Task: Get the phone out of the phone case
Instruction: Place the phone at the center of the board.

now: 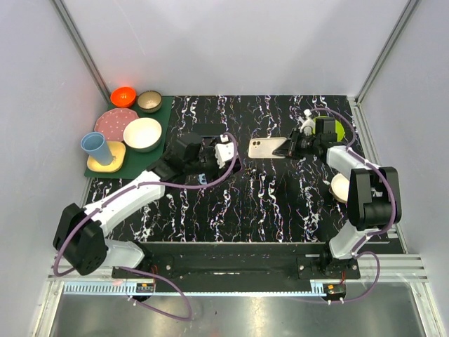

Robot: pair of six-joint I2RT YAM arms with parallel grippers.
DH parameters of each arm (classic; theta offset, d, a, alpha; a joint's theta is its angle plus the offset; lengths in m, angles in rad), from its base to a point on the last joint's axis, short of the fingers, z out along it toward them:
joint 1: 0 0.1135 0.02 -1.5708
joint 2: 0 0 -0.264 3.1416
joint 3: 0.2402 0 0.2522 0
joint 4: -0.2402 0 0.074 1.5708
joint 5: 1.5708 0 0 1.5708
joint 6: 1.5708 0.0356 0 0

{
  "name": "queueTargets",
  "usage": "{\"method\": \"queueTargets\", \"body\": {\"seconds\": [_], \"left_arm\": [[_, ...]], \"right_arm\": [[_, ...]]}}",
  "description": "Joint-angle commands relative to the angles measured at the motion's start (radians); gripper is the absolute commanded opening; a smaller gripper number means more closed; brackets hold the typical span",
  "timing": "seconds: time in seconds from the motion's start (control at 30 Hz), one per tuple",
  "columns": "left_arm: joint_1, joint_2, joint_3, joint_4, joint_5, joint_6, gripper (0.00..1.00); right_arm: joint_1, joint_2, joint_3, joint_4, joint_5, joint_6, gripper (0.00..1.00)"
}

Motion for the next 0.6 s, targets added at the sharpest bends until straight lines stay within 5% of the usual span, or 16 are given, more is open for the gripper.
{"method": "queueTargets", "body": {"seconds": [0.0,0.3,0.57], "left_arm": [[0.006,0.048,0.109,0.017,-0.064,0.047,0.00],[0.004,0.251,0.302,-0.068,-0.071,0.229,0.00],[0.001,0.582,0.688,-0.172,-0.082,0.311,0.00]], "right_arm": [[-0.053,-0.046,0.042,-0.076,0.028,-0.061,0.00],[-0.265,-0.195,0.036,-0.153,0.042,-0.136,0.00],[-0.406,-0.380,-0.013,-0.168,0.057,-0.166,0.00]]}}
